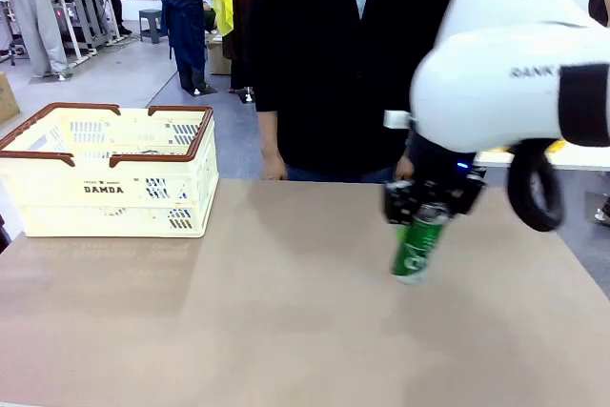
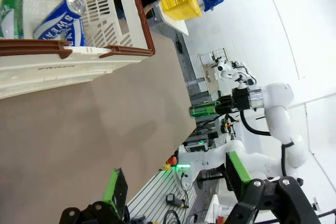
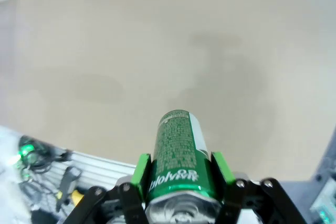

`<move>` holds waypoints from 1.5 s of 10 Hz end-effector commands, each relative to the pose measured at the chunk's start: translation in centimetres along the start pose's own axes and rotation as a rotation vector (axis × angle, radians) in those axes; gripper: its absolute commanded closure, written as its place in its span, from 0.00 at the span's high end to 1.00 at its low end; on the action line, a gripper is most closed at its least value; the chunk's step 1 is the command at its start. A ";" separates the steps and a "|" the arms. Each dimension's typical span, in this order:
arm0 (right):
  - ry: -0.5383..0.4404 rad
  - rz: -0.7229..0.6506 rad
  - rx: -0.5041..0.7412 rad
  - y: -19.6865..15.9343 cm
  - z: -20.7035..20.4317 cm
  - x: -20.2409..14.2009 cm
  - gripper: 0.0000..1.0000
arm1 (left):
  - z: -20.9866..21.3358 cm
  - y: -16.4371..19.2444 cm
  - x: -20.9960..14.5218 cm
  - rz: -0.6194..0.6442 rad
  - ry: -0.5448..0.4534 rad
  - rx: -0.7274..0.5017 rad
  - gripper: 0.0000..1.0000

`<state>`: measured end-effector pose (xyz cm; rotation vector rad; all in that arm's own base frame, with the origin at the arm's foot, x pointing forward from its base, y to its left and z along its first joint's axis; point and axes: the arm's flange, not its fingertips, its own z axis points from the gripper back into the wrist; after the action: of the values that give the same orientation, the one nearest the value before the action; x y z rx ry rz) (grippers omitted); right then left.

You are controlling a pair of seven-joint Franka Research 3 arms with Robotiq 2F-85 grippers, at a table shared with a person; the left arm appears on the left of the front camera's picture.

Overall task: Place the drinks into the Shopping basket.
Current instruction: Pick up one drink and place it into the Shopping basket.

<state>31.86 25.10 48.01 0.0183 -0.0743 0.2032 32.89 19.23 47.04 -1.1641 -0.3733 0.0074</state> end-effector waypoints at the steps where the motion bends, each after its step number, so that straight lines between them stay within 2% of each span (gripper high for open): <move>1: -0.052 0.119 0.005 5.9 -0.7 3.5 0.00 | 0.1 0.0 -0.3 -0.018 0.008 -0.001 1.00; 3: -0.044 0.226 0.020 11.8 -3.0 6.0 0.00 | 0.1 0.0 -0.3 -0.018 0.008 -0.001 1.00; 4: -0.054 0.314 -0.012 14.8 -6.5 7.7 0.00 | 0.1 0.0 -0.3 -0.018 0.008 -0.001 1.00; 8: -0.006 0.360 -0.040 16.4 -10.3 9.5 0.00 | 0.1 0.0 -0.3 -0.018 0.008 -0.001 1.00; 11: 0.017 0.357 -0.040 16.5 -10.8 9.9 0.00 | 0.1 0.0 -0.3 -0.018 0.008 -0.001 1.00; 12: 0.022 0.356 -0.034 16.4 -10.8 9.9 0.11 | 0.1 0.0 -0.3 -0.018 0.008 -0.001 1.00; 13: 0.025 0.359 -0.035 16.3 -10.8 9.8 0.66 | 0.1 0.0 -0.3 -0.018 0.008 -0.001 1.00; 14: 0.025 0.360 -0.031 16.3 -10.8 9.8 1.00 | 0.1 0.0 -0.3 -0.018 0.008 -0.001 1.00; 15: 0.024 0.359 -0.031 16.1 -10.8 9.7 1.00 | 0.1 0.0 -0.3 -0.018 0.008 -0.001 1.00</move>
<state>38.97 43.03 37.74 -0.0193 -0.0525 0.5917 32.86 19.24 47.03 -1.1639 -0.3739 0.0070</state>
